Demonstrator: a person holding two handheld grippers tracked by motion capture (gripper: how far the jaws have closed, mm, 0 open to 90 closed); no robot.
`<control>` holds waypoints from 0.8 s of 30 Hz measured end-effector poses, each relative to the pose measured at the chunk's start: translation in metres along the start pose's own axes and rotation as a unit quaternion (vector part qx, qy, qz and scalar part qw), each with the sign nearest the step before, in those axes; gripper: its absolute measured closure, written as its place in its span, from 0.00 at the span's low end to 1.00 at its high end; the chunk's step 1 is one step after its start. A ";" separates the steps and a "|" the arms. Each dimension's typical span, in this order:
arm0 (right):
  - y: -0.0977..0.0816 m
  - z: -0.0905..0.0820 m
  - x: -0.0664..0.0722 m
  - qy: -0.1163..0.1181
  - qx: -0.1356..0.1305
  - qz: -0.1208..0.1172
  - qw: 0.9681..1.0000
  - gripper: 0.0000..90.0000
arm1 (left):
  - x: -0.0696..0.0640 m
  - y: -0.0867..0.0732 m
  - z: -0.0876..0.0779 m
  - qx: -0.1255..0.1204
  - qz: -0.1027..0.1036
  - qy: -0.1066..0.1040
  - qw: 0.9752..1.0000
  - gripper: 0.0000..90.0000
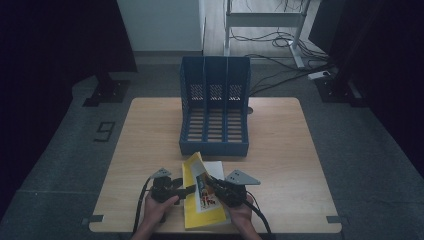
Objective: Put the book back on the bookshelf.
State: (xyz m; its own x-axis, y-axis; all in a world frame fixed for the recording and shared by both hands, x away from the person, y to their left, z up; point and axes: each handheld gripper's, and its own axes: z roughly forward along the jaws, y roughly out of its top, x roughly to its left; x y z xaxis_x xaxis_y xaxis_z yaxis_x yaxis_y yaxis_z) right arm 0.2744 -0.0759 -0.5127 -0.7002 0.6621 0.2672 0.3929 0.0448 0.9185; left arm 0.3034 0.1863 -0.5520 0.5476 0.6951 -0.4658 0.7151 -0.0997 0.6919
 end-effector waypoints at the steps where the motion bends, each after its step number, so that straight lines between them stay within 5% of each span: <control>1: 0.000 0.000 0.000 0.000 -0.001 -0.001 1.000 0.96 | 0.000 0.000 0.000 -0.001 -0.004 0.000 1.000 0.26; 17: 0.001 -0.003 0.003 0.005 -0.019 -0.018 1.000 0.96 | 0.004 0.001 0.000 -0.003 -0.020 -0.021 1.000 0.23; 24: 0.001 -0.004 0.005 0.006 -0.023 -0.025 0.999 0.97 | 0.004 0.000 -0.001 -0.012 -0.044 -0.023 0.999 0.25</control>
State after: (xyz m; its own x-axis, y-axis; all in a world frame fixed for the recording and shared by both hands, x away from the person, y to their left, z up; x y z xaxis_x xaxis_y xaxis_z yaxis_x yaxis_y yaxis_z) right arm 0.2690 -0.0753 -0.5092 -0.7256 0.6508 0.2236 0.3291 0.0428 0.9433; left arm 0.3056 0.1898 -0.5533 0.5030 0.6669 -0.5497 0.7508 -0.0221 0.6602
